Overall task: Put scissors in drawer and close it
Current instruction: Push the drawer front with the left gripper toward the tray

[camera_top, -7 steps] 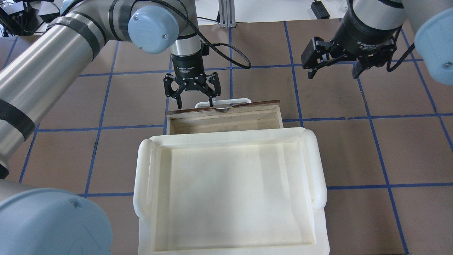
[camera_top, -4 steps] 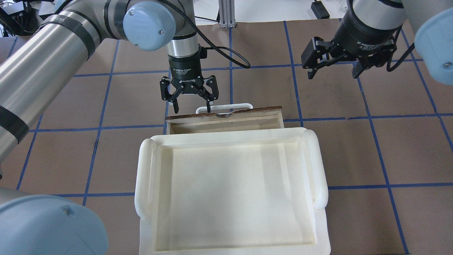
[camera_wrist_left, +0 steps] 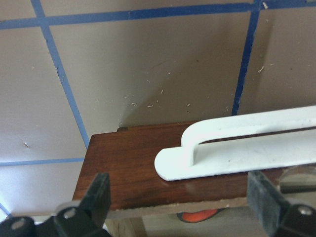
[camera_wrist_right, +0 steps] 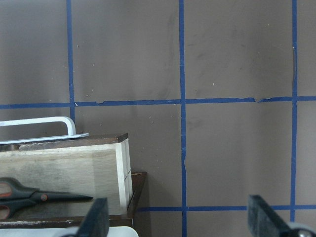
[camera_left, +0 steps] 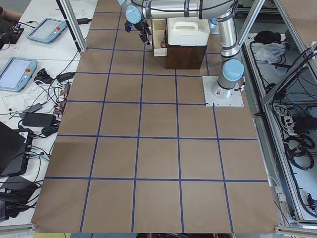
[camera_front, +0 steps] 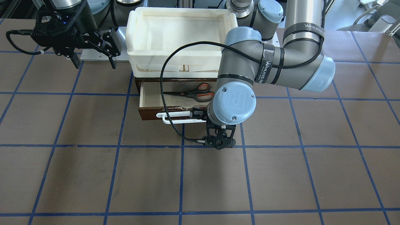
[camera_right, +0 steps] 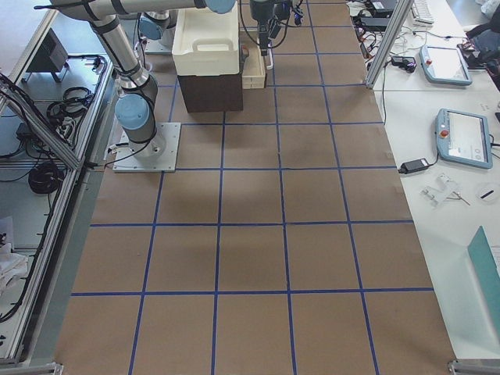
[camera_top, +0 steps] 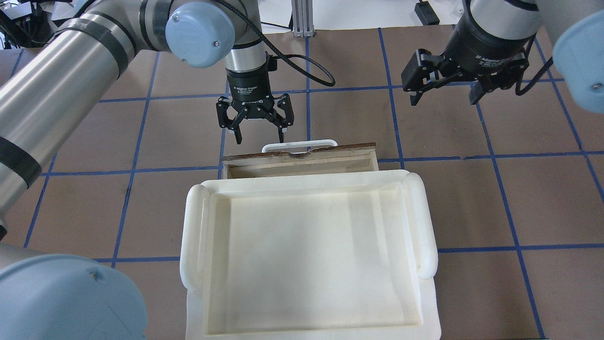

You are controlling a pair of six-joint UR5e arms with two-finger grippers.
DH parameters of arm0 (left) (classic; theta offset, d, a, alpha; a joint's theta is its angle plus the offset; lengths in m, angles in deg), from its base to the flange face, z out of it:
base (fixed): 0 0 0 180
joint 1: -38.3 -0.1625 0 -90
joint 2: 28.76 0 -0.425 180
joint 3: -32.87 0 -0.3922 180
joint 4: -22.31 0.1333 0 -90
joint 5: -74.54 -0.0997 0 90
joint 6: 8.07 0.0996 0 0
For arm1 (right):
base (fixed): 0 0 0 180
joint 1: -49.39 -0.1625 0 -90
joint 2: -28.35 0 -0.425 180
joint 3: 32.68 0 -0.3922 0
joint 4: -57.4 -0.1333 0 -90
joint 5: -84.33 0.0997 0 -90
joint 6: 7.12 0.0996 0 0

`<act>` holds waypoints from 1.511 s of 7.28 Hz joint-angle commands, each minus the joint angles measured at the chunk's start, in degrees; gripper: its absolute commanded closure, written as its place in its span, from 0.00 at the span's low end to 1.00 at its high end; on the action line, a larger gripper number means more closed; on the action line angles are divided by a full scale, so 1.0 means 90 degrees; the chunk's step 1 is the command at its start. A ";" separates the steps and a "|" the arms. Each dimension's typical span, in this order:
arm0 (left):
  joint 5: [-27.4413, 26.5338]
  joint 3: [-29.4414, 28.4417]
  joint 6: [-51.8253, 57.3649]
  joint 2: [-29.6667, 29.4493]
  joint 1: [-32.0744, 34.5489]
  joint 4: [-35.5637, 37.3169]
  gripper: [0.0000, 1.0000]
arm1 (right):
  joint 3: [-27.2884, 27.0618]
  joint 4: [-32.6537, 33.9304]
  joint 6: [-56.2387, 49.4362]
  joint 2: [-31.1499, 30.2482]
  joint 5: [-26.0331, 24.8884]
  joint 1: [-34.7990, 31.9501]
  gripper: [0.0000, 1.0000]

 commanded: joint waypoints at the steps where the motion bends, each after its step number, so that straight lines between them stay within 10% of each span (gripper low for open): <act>1: 0.0018 -0.0010 -0.0251 -0.0223 0.0049 0.0942 0.00 | 0.0000 0.0000 0.0000 0.0000 0.0001 0.0000 0.00; 11: -0.0060 0.0332 -0.0263 -0.0127 0.0264 0.0515 0.00 | 0.0000 0.0000 0.0000 0.0000 0.0001 0.0000 0.00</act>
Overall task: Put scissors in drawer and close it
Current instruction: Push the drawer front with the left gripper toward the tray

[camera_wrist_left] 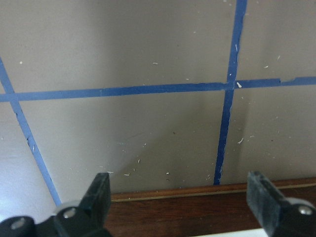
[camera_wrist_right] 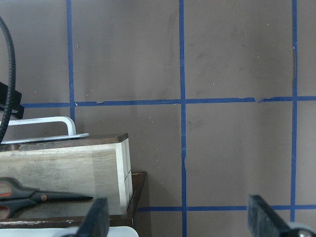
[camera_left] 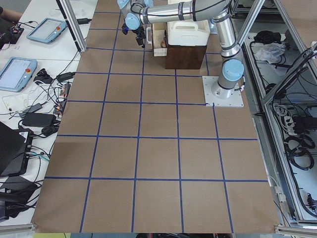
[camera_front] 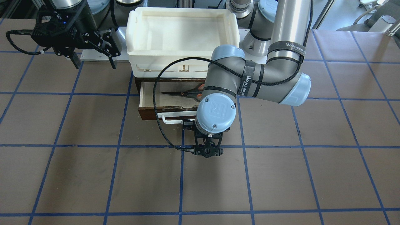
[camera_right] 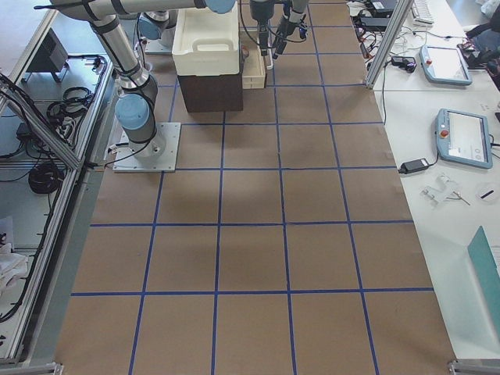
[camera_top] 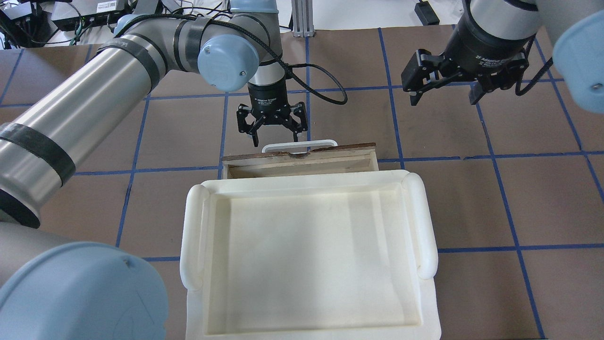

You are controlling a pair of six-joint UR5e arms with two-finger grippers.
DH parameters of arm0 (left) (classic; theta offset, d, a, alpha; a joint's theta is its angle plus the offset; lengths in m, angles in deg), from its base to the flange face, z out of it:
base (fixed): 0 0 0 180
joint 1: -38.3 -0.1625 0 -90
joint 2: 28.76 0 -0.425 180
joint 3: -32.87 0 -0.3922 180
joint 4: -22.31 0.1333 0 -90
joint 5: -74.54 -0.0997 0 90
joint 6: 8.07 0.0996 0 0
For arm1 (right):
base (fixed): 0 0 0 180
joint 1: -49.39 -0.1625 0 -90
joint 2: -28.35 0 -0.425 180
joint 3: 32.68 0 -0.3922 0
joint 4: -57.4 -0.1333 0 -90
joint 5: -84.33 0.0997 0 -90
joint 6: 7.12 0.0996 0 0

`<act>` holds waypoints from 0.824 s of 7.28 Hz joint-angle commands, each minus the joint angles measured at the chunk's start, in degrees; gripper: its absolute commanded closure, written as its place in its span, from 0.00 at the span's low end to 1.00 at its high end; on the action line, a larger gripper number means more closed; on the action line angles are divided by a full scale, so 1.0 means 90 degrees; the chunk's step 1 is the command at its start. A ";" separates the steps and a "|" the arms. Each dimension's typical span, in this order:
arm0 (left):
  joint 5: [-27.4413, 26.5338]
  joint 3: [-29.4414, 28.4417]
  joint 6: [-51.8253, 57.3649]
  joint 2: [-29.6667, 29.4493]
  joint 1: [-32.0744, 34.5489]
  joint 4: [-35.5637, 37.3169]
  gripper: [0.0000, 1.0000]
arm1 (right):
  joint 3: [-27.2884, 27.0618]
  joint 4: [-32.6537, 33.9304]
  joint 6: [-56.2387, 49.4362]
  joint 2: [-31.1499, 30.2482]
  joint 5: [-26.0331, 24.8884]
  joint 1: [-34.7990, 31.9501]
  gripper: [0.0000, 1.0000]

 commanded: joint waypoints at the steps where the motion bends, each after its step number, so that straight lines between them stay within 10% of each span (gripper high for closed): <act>1: -0.0020 0.0088 0.0000 0.0153 0.0009 -0.0138 0.00 | 0.0000 0.0000 0.0000 0.0000 0.0000 0.0000 0.00; 6: -0.0011 0.0362 0.0000 0.0281 0.0019 -0.0138 0.00 | 0.0000 0.0000 0.0000 0.0010 0.0020 0.0000 0.00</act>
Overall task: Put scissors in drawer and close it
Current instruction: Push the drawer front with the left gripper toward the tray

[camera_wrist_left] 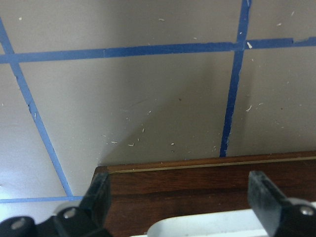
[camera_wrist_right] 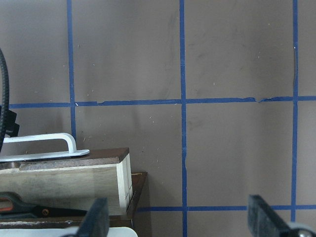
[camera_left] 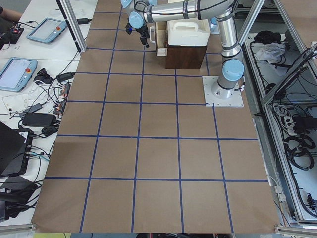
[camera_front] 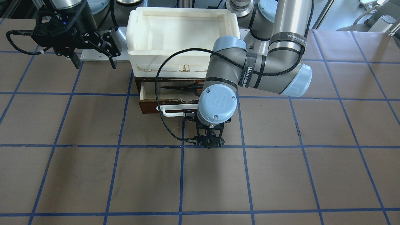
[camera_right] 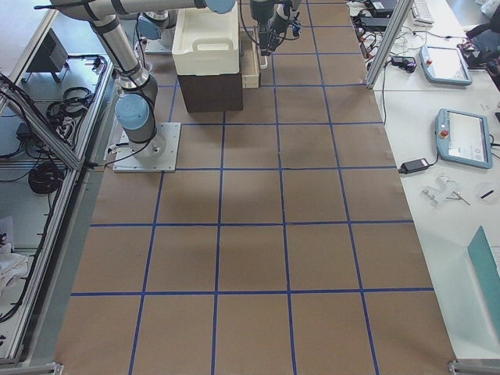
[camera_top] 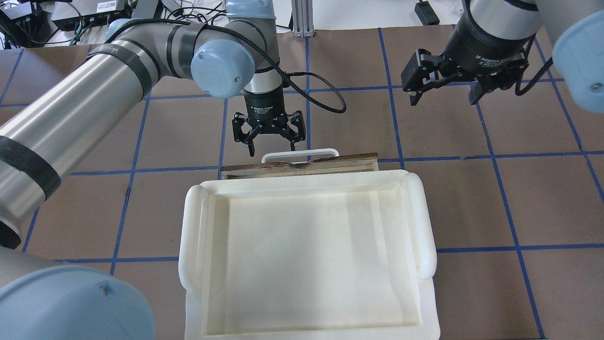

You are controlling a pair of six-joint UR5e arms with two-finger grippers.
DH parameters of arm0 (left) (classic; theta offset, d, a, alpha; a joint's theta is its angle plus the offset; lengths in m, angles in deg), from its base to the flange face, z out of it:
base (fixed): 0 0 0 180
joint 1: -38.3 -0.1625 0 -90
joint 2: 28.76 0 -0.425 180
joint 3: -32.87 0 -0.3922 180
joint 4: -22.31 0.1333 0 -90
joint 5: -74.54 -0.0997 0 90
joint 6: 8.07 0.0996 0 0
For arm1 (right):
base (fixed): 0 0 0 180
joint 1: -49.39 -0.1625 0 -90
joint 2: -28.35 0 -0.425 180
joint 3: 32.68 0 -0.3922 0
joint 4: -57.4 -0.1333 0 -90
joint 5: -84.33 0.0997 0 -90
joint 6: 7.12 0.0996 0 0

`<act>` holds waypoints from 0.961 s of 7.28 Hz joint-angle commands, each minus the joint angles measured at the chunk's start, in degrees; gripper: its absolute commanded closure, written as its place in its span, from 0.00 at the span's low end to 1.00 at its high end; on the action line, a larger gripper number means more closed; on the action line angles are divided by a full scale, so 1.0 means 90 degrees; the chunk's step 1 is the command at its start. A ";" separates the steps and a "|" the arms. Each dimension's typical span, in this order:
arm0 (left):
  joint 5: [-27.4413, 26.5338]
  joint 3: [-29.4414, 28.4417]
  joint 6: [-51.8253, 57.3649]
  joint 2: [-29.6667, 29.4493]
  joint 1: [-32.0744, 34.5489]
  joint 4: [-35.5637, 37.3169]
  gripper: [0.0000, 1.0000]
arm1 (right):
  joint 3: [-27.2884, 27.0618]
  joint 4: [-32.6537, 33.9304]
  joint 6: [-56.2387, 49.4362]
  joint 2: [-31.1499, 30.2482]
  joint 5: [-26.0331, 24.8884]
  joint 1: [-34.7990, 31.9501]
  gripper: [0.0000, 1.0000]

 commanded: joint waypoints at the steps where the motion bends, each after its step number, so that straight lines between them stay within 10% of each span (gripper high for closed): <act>1: 0.0010 0.0018 -0.0010 -0.0011 0.0032 -0.0004 0.00 | 0.0000 0.0000 0.0000 0.0004 0.0007 0.0000 0.00; 7: -0.0010 0.0204 -0.0029 0.0165 0.0062 -0.0198 0.00 | 0.0000 0.0000 0.0000 0.0004 0.0007 0.0000 0.00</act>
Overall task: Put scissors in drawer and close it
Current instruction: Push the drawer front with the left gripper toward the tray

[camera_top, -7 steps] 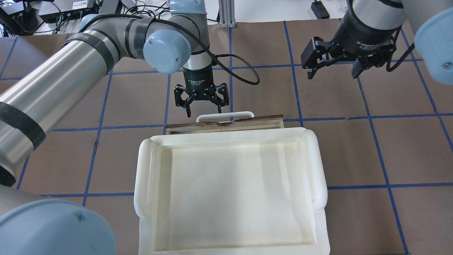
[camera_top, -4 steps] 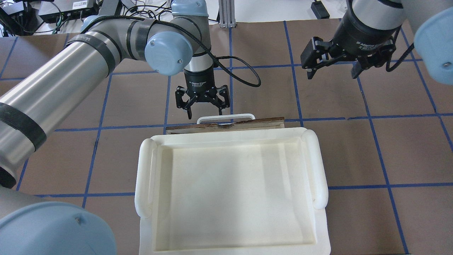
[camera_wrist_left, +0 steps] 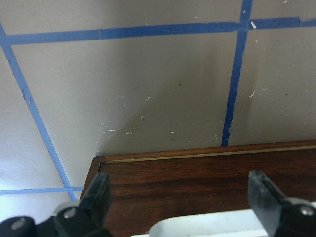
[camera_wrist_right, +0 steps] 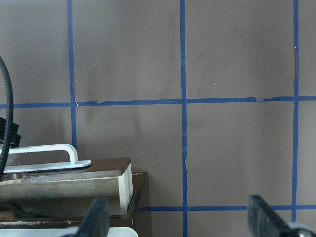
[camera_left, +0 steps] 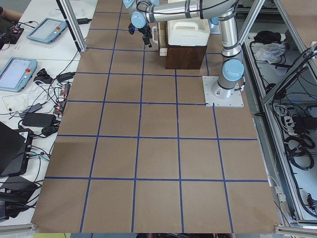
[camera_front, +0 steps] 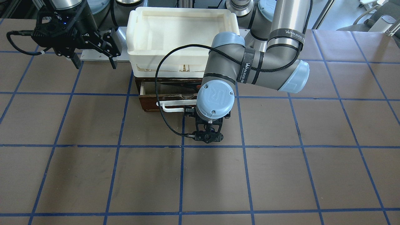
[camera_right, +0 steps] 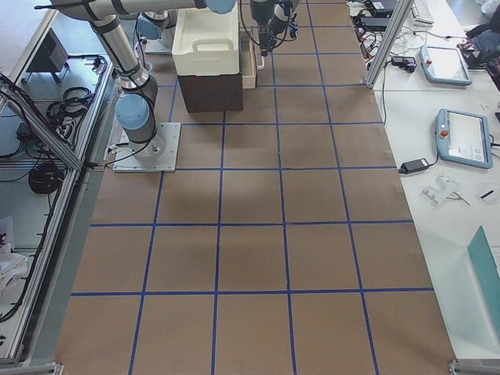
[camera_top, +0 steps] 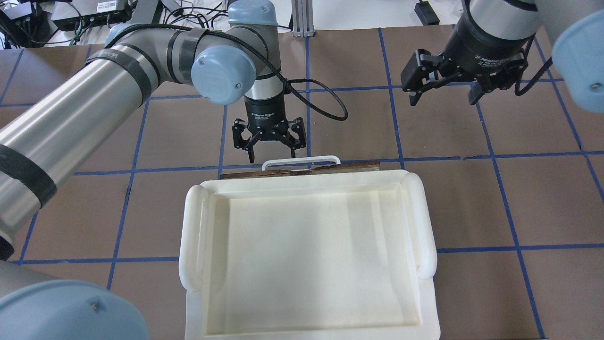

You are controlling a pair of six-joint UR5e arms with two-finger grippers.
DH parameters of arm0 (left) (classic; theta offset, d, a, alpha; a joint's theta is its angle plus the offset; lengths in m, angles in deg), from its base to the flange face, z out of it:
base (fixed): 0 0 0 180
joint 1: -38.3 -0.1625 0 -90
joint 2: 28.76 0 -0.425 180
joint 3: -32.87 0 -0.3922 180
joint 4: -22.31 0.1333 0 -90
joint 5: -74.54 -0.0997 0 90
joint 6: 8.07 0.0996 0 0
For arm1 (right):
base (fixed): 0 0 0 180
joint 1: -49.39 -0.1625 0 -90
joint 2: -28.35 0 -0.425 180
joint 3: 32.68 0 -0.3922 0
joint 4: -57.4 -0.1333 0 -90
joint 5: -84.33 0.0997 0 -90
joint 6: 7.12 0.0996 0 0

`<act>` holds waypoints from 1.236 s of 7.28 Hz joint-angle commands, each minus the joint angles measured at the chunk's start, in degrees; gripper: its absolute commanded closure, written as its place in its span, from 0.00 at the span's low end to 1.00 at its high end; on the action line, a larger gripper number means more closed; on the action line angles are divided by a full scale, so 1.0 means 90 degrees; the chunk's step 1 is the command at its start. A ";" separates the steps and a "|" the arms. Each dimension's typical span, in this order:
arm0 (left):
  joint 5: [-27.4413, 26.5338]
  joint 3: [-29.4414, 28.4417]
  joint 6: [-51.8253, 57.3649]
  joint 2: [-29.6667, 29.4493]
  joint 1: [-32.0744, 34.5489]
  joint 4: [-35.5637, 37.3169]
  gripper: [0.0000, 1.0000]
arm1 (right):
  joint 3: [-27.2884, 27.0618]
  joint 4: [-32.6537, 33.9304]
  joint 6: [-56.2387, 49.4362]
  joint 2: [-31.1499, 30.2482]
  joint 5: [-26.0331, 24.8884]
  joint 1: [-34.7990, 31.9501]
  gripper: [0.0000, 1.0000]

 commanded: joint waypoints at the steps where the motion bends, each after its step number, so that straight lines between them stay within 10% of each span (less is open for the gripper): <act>1: 0.0002 0.0004 -0.0003 0.0059 0.0003 -0.0301 0.00 | 0.0000 0.0000 0.0000 0.0000 0.0000 0.0000 0.00; 9: 0.0012 0.0111 -0.0129 0.0147 0.0140 -0.1004 0.00 | 0.0000 0.0000 0.0000 0.0000 0.0010 0.0000 0.00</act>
